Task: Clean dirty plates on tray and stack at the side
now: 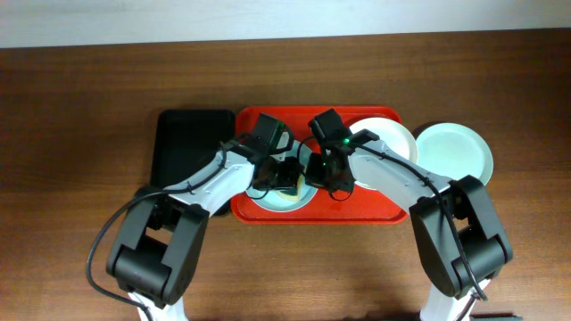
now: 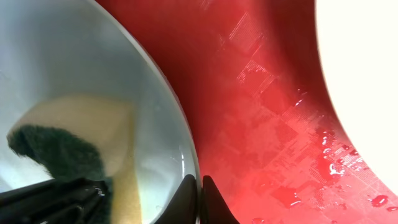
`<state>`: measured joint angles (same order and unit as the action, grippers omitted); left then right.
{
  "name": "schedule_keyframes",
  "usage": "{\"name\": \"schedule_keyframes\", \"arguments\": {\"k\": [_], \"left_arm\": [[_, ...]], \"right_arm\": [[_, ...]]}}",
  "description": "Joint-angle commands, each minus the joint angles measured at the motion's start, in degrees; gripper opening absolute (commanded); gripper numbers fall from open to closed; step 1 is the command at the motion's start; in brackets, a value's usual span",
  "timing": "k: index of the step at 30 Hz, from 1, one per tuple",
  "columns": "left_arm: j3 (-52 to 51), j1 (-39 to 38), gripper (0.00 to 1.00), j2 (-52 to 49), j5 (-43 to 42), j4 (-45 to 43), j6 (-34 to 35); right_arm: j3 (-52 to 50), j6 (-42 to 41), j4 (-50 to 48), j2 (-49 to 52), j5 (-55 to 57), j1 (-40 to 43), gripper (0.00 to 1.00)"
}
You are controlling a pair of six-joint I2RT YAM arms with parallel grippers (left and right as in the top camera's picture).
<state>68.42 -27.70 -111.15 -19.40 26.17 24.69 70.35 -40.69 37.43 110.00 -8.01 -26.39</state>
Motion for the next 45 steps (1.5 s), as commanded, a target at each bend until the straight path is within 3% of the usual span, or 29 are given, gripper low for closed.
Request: {"name": "schedule_keyframes", "arguments": {"k": [1, 6, 10, 24, 36, 45], "left_arm": [[3.1, 2.7, 0.00, 5.7, 9.0, 3.7, -3.5], [3.2, 5.3, 0.00, 11.9, 15.0, 6.7, -6.4], [2.8, 5.2, 0.00, 11.5, 15.0, 7.0, -6.4], [2.8, 5.2, 0.00, -2.4, 15.8, 3.9, -6.3], [2.8, 5.2, 0.00, -4.3, -12.1, -2.4, -6.3], [3.8, 7.1, 0.00, 1.8, -12.0, -0.2, -6.4]], "right_arm": [[0.9, 0.0, 0.0, 1.1, -0.3, -0.7, 0.04], [0.9, -0.1, 0.0, 1.1, -0.3, -0.7, 0.04], [0.9, -0.1, 0.0, 1.1, -0.3, -0.7, 0.04], [0.9, -0.1, 0.0, 1.1, -0.3, -0.7, 0.04], [0.9, -0.1, 0.0, 1.1, -0.3, -0.7, 0.04], [0.9, -0.1, 0.0, 1.1, -0.3, -0.7, 0.04]]}}
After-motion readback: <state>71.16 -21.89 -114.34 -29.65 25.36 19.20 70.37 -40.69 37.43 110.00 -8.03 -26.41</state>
